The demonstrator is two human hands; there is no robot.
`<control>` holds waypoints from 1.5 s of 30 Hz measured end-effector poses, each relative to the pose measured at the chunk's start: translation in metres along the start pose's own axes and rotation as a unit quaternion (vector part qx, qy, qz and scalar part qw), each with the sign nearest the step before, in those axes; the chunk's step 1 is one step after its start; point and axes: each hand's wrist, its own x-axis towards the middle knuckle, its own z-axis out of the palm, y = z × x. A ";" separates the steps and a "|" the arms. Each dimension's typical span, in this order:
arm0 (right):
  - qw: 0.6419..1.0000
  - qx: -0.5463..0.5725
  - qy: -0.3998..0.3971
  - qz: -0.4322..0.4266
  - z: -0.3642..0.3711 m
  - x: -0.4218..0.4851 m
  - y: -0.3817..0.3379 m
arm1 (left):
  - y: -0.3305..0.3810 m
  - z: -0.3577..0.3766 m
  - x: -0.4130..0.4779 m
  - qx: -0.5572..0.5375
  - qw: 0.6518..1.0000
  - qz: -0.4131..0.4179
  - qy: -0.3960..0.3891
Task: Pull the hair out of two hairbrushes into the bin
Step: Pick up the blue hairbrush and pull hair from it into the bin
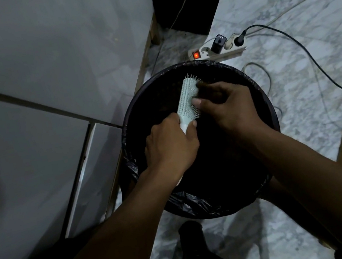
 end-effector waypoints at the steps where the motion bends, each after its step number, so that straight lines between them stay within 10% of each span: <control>1: 0.999 -0.030 0.012 -0.006 -0.001 0.000 0.001 | 0.000 0.000 -0.001 0.002 1.000 0.002 -0.005; 11: 0.935 0.295 0.044 0.192 0.004 0.003 -0.004 | 0.001 -0.003 0.000 0.011 1.000 -0.008 -0.006; 17: 0.997 0.046 0.039 0.055 0.005 0.001 0.002 | 0.003 -0.002 -0.002 0.034 0.999 0.002 -0.015; 28: 0.931 0.291 0.099 0.199 0.004 0.005 -0.007 | -0.001 -0.006 0.001 0.075 0.996 -0.045 -0.013; 39: 0.971 -0.119 -0.083 0.189 -0.005 0.000 -0.008 | -0.004 -0.012 0.006 0.051 0.997 -0.063 -0.009; 45: 0.979 0.005 -0.047 0.199 -0.006 0.008 -0.007 | -0.006 -0.010 0.008 0.004 0.995 -0.035 -0.091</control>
